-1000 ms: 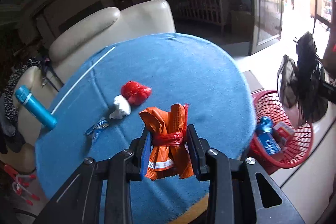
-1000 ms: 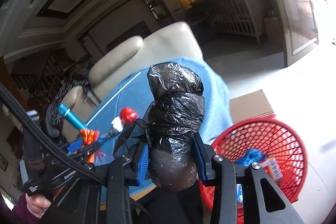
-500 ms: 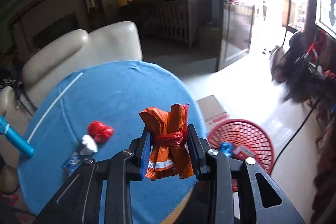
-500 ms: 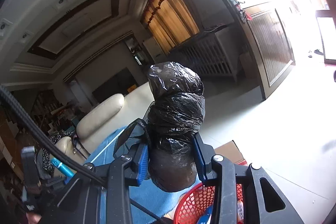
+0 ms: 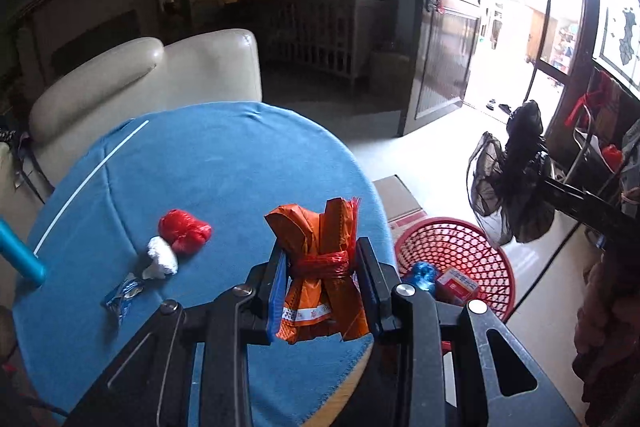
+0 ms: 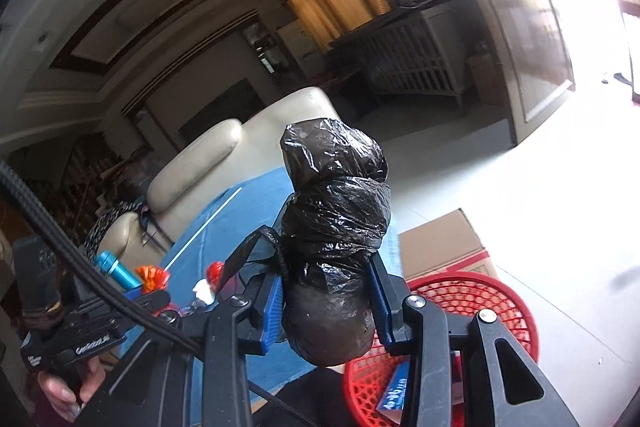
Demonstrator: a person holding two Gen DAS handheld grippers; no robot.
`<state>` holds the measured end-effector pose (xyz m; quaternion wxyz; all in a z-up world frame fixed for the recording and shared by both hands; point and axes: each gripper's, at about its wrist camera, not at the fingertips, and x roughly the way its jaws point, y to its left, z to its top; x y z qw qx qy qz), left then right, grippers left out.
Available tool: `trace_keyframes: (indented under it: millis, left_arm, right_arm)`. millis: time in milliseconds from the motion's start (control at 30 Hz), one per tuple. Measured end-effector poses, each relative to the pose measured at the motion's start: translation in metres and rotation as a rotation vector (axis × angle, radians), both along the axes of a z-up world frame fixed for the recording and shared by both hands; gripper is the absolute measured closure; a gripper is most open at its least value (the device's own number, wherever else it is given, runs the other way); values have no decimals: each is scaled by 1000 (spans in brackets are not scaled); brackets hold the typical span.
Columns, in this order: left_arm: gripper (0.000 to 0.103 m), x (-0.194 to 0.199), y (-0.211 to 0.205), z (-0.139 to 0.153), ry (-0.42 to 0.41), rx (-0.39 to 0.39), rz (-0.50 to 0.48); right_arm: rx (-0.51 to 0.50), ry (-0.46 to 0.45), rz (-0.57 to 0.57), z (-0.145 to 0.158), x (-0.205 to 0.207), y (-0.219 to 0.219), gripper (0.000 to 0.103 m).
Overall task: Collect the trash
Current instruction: 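Carry the black bag and orange wrapper over to the red mesh basket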
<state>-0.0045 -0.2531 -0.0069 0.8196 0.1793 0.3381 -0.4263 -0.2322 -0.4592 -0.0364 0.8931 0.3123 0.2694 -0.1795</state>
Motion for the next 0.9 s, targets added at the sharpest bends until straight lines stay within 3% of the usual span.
trace_keyframes:
  millis: [200, 400, 667, 900]
  left_arm:
    - [68, 6, 8, -2, 17, 3, 6]
    - [68, -3, 0, 3, 2, 3, -21]
    - [68, -31, -30, 6, -30, 25, -106]
    - [68, -49, -50, 6, -84, 65, -112]
  right_arm:
    - [-43, 3, 91, 6, 21, 28, 63]
    - [-56, 13, 117, 10, 14, 36, 63]
    - [-63, 14, 92, 12, -11, 26, 63]
    - [-48, 13, 41, 7, -37, 12, 63]
